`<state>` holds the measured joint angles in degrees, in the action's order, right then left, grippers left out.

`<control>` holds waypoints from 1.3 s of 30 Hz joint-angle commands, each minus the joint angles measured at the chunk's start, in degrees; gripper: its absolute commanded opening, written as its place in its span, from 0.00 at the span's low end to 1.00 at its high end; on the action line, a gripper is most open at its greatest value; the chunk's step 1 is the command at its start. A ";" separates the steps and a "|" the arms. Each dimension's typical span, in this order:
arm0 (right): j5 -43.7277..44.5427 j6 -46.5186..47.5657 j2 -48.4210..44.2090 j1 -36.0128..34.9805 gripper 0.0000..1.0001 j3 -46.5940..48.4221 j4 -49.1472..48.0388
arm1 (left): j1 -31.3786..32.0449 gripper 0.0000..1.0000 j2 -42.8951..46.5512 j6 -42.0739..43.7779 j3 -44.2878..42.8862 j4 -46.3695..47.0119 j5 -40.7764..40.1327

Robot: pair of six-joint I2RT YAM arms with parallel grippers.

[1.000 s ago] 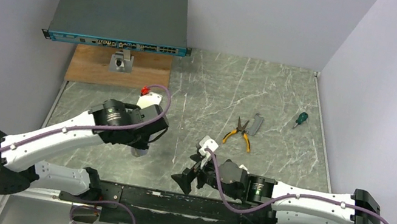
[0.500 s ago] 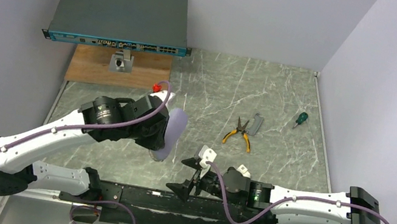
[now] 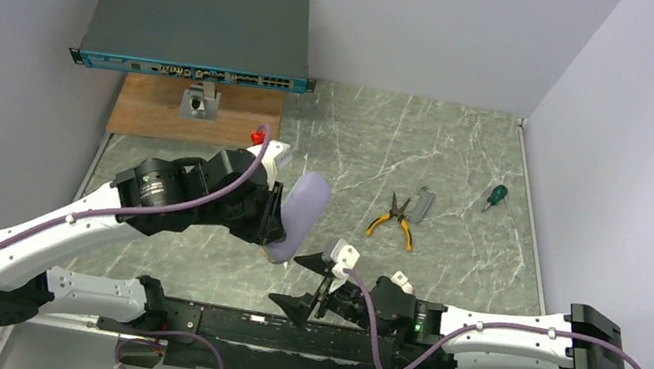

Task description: Open the umbrella

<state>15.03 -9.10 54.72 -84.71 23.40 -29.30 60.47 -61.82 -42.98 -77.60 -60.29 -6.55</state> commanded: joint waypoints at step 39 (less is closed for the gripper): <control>2.03 16.59 1.30 -0.42 0.61 -12.72 -37.21 | 1.04 0.00 6.01 2.75 3.75 16.25 7.39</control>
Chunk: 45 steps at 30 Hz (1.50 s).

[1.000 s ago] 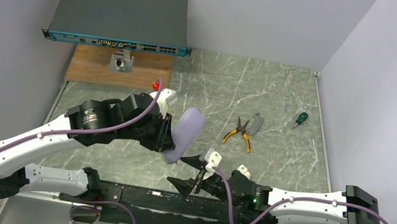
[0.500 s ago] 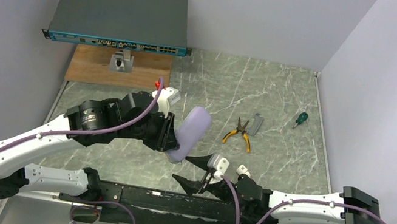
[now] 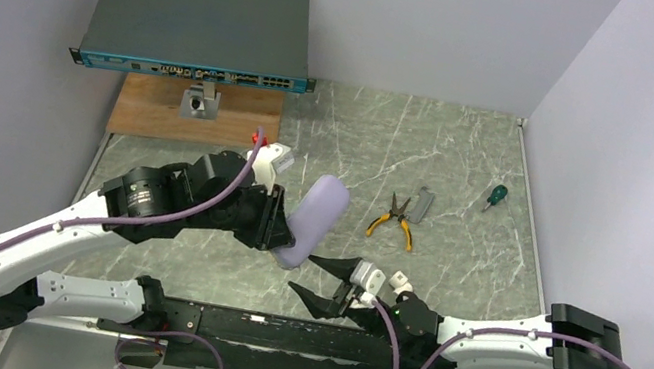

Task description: Open the umbrella

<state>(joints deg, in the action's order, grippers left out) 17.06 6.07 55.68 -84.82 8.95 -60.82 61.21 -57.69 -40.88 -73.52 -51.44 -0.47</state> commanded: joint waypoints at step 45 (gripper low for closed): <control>2.29 -4.88 -1.05 -0.27 0.00 1.08 -4.22 | 0.31 0.00 -0.14 1.16 -1.91 1.92 -0.91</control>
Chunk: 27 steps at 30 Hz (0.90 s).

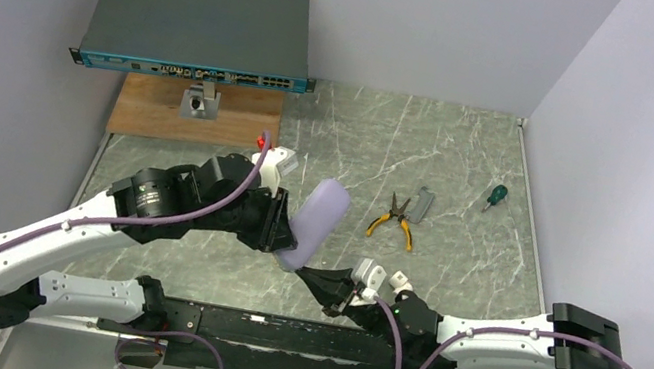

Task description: Open the umbrella

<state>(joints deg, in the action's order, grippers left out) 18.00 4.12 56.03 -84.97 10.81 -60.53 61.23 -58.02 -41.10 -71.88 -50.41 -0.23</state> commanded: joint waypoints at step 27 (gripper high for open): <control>12.48 -1.41 -3.16 -0.14 0.00 -5.31 -6.99 | 0.29 0.00 -0.66 5.90 -5.95 -5.88 2.83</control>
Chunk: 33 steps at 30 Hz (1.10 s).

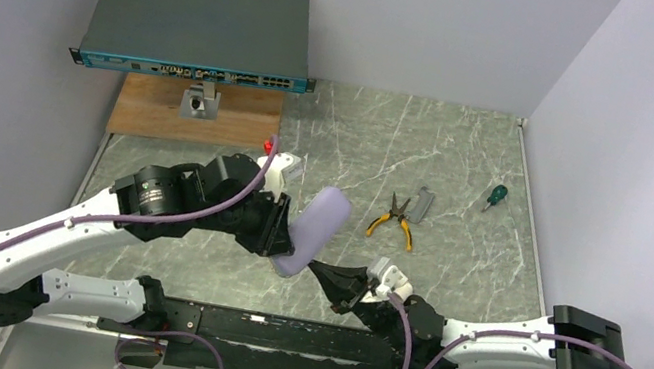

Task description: Open the umbrella

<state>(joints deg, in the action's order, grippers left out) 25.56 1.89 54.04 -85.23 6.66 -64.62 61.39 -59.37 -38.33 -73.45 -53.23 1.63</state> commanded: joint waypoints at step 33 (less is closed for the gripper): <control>4.75 8.05 0.32 2.99 0.00 -0.99 -3.61 | 0.21 0.00 3.02 7.89 -5.80 -14.91 4.87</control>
<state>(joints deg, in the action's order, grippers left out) 28.47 6.72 54.30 -83.22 4.80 -66.81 61.58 -57.12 -33.54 -75.02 -62.83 5.10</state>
